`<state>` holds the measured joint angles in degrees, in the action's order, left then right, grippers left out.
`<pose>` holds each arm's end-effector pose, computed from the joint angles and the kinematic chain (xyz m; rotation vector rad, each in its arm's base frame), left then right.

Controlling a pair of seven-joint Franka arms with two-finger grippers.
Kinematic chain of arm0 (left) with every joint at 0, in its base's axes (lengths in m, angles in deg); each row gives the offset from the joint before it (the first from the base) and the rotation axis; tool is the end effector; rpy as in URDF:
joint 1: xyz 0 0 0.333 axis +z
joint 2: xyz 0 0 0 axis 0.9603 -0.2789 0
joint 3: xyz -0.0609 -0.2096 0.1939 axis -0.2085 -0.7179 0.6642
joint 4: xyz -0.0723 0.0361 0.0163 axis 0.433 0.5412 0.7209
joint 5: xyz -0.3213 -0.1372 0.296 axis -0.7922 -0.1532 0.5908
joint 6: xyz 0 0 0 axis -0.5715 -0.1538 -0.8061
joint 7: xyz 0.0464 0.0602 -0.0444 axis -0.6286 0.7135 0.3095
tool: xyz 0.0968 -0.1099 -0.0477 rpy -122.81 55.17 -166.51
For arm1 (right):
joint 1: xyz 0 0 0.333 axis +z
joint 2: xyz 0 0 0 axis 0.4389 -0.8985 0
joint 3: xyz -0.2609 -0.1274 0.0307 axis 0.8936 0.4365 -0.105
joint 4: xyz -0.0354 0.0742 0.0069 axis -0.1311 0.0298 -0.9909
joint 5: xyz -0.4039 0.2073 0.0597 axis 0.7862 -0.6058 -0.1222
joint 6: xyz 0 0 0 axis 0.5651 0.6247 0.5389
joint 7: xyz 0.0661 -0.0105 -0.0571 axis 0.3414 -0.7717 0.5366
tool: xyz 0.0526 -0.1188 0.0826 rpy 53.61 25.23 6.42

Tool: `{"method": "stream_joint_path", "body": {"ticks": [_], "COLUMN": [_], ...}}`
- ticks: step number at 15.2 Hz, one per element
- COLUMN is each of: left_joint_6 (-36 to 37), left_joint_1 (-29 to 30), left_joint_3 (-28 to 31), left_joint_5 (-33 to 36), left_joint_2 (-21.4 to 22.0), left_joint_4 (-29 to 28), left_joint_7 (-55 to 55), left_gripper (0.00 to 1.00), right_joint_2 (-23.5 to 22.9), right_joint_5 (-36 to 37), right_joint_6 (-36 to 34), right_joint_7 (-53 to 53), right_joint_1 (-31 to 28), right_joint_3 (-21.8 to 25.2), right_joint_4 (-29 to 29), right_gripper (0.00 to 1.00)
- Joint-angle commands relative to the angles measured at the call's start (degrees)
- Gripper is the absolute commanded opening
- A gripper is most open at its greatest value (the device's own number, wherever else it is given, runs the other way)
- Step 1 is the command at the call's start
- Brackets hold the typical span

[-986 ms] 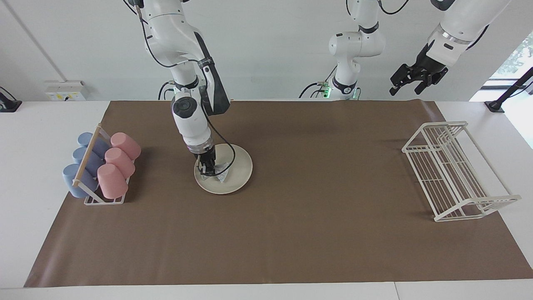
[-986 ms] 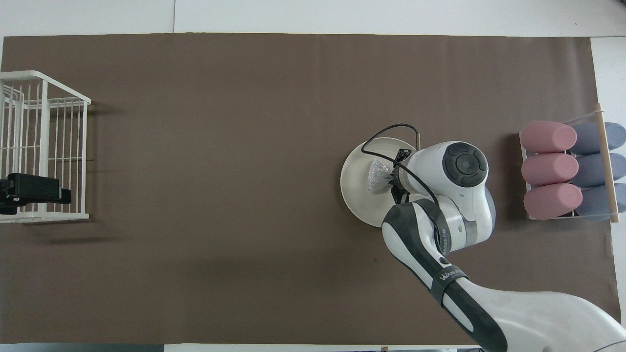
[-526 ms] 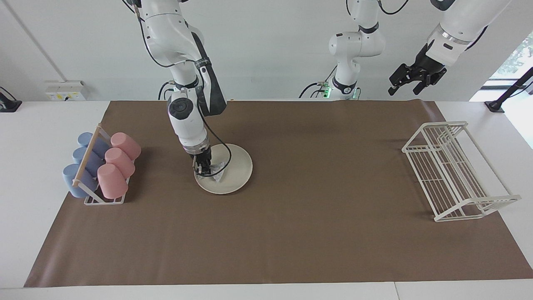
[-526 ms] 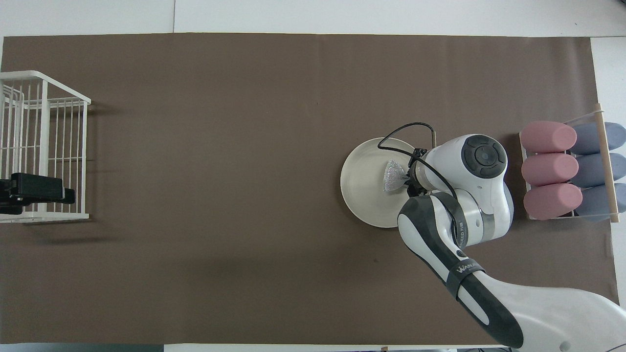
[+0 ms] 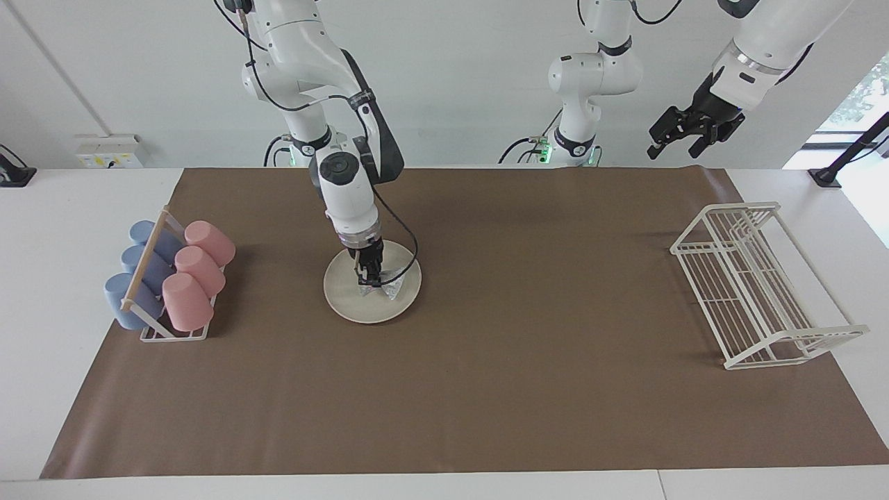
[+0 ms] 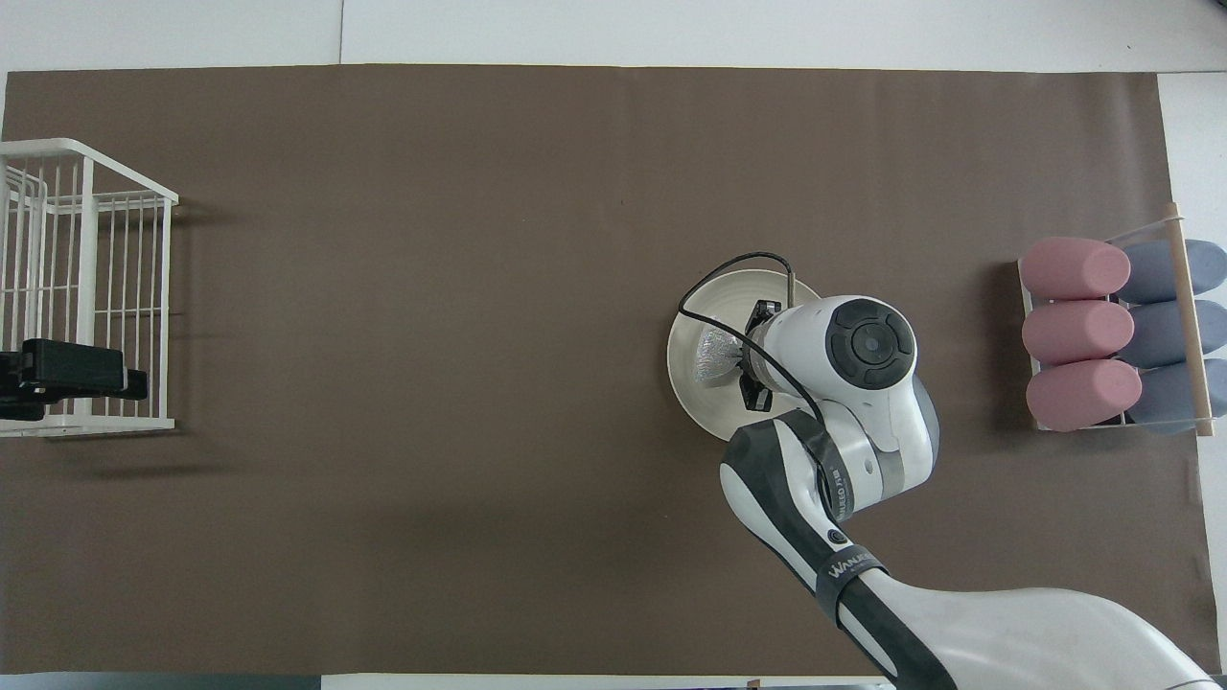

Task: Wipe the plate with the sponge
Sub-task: 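Keep rubbing the sponge over the plate surface with the right gripper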

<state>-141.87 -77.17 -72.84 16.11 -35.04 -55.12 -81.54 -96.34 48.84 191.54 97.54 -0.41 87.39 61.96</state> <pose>0.5417 -0.0360 0.5624 2.9924 0.1274 -0.0994 0.5613 0.2440 0.1803 -1.9858 2.2816 0.0141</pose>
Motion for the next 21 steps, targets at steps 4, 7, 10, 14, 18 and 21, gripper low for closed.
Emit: {"method": "stream_joint_path", "body": {"ticks": [4,7,10,14,18,21], "left_joint_6": [-0.72,-0.72,-0.72,-0.72,-0.72,-2.56], "left_joint_1": [0.73,0.81,0.90,0.99,1.17,4.93], "left_joint_3": [-0.31,-0.31,-0.31,-0.31,-0.05,-0.05], "left_joint_5": [-0.55,-0.55,-0.55,-0.55,-1.42,-11.42], "left_joint_2": [0.99,0.99,0.99,0.99,0.99,0.90], "left_joint_4": [-1.17,-1.17,-1.17,-1.17,-1.35,-3.89], "left_joint_7": [0.28,0.11,-0.07,-0.16,0.02,-2.17], "left_gripper": [1.00,1.00,1.00,1.00,1.00,1.00], "right_joint_2": [-2.22,-2.22,-1.34,3.21,5.08,4.73], "right_joint_5": [0.65,0.57,0.83,0.83,0.83,0.83], "right_joint_6": [2.18,2.01,-4.73,-15.10,-34.42,-43.84], "right_joint_7": [5.18,5.01,3.26,0.70,-0.79,-0.18], "right_joint_1": [2.59,2.59,2.33,0.22,0.22,2.14], "right_joint_3": [-0.38,-0.38,-0.30,-0.03,-0.03,-0.73], "right_joint_4": [-2.19,-2.19,-2.80,-5.26,-16.57,-23.79], "right_gripper": [0.00,0.00,0.00,0.00,0.00,0.00]}}
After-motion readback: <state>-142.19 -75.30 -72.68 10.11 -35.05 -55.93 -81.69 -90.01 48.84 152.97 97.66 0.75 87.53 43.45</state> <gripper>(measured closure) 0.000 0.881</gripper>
